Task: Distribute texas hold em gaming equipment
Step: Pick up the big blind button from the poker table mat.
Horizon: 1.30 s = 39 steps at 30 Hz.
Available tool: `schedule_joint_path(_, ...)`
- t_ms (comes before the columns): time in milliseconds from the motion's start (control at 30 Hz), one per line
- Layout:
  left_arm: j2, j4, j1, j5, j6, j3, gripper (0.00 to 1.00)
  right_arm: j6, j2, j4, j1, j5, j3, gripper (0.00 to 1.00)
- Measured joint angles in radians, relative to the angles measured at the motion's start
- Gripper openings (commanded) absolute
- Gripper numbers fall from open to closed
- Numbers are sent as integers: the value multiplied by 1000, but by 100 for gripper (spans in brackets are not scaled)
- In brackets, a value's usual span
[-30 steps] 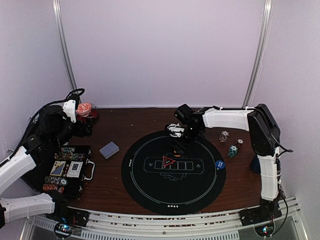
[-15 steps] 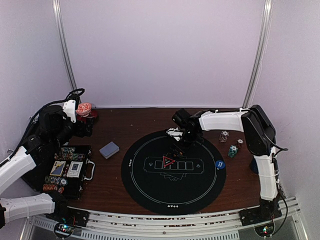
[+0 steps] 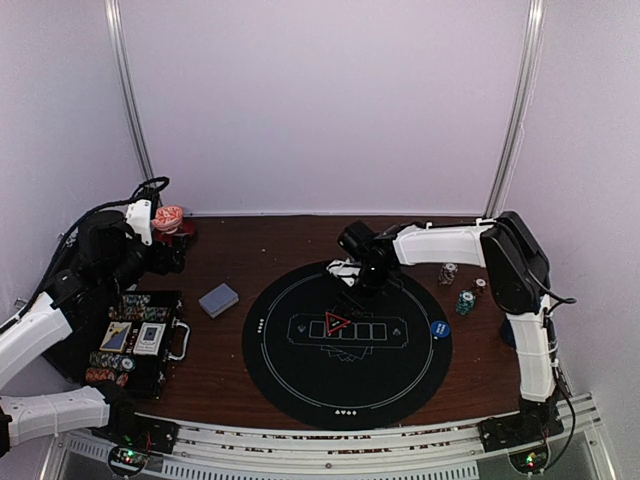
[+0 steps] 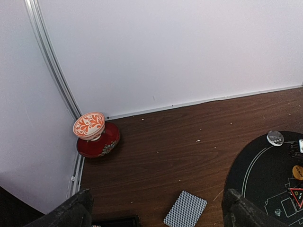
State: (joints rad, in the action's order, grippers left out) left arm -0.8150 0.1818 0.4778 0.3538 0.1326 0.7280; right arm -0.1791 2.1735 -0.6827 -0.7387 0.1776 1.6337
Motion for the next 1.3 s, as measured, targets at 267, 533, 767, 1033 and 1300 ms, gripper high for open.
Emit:
schedule_joint_path(267, 2, 0, 0, -3, 0, 0, 98, 2, 1, 2, -9, -10, 0, 61)
schedule_joint_path(533, 6, 0, 0, -4, 0, 0, 98, 9, 1, 9, -13, -23, -2, 46)
schedule_joint_path(767, 6, 0, 0, -7, 0, 0, 98, 11, 1, 11, -13, -24, -2, 47)
schedule_joint_path(1033, 6, 0, 0, -7, 0, 0, 98, 11, 0, 6, -14, -30, 5, 47)
schedule_joint_path(1300, 5, 0, 0, -6, 0, 0, 98, 10, 23, -5, -19, -56, 127, 47)
